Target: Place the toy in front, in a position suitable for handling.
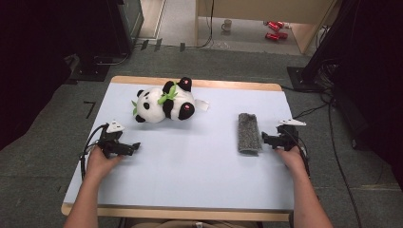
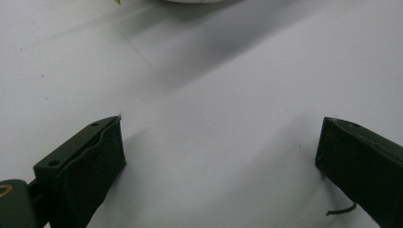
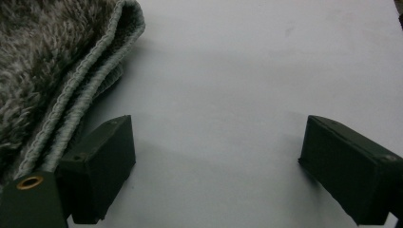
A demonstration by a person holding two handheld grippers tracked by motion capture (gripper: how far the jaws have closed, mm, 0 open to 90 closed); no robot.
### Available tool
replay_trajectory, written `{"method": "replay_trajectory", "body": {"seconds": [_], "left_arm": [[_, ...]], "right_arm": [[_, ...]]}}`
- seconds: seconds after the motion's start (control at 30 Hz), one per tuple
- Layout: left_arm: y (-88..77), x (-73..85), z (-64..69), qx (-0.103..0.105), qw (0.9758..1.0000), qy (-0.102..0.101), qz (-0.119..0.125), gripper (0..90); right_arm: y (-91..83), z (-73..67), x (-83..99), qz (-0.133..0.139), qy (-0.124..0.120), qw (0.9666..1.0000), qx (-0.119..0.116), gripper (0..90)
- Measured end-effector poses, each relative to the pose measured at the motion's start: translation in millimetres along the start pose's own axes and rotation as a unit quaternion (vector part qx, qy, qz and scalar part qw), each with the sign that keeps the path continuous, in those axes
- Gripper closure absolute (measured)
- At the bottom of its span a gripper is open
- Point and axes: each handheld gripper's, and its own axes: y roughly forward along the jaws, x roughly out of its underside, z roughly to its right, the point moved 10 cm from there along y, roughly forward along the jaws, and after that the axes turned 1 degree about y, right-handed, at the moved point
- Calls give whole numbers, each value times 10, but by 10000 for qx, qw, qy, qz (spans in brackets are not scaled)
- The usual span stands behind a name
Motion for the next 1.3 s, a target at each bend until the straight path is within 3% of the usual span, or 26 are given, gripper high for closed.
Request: {"method": "replay_trajectory", "body": {"seconds": [1.3], "left_arm": [[-8, -3, 2, -51, 10000, -72, 24, 31]], "right_arm": [[2, -2, -2, -4, -26, 10000, 10, 106]]}}
